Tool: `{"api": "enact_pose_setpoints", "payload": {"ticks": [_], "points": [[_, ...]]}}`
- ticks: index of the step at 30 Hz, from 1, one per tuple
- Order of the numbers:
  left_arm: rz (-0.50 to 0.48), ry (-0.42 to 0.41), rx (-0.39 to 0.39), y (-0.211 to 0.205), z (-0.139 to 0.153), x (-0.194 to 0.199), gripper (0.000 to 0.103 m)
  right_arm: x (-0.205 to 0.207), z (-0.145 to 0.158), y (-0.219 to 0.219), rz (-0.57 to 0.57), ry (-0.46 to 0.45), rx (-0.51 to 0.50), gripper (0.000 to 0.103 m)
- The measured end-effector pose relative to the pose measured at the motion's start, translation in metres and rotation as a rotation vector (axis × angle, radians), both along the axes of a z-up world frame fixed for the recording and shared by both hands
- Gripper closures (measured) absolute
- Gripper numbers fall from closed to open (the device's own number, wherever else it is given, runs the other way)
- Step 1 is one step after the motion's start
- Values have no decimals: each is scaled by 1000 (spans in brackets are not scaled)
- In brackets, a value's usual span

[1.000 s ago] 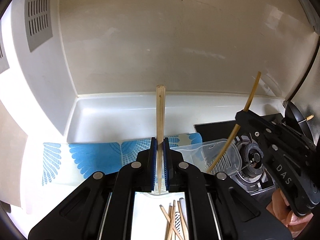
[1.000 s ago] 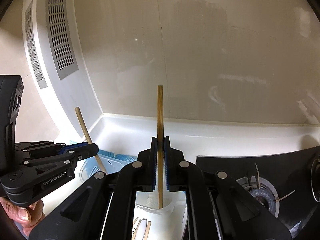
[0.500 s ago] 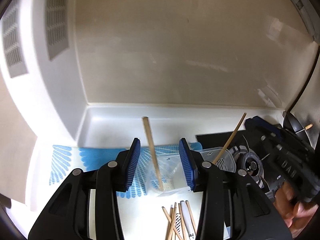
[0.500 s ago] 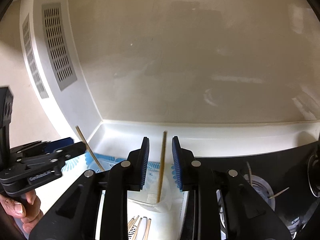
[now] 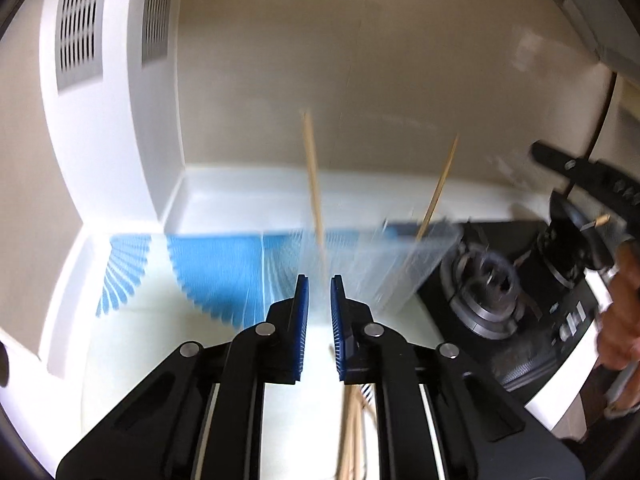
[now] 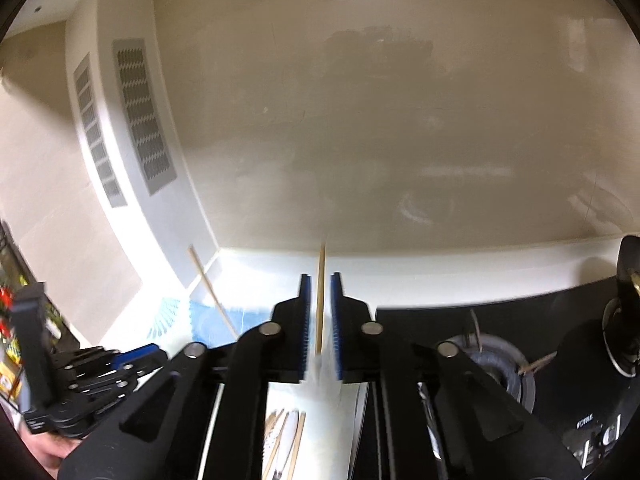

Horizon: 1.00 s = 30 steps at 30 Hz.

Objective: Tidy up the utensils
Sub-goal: 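Move the left tool back to the chopstick pile while the right tool returns too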

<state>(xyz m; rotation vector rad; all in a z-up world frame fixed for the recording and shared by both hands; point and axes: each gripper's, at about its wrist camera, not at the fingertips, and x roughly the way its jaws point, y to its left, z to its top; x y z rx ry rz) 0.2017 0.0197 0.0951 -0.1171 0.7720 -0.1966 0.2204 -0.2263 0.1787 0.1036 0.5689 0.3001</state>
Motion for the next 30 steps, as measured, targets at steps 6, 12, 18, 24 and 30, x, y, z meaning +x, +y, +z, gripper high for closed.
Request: {"api": "enact_pose_setpoints", "payload": {"ticks": [6,12,18,24,30], "points": [[-59,149,-34,1,-58,11,93,-13,-69,11,67,140,-32,100],[-138,348,-172,2,-103,27,92,-13,-133,33,183,344,-28,98],[-174,378,-203,-8,-113,23,92,3,-181,43,210,518,6,96],[-203,414,-208,-20,-123,21,92,11,-193,49,184,561,11,96],[-220,434,-194,-29,-130,21,91,18,-207,56,178,608,-28,94]]}}
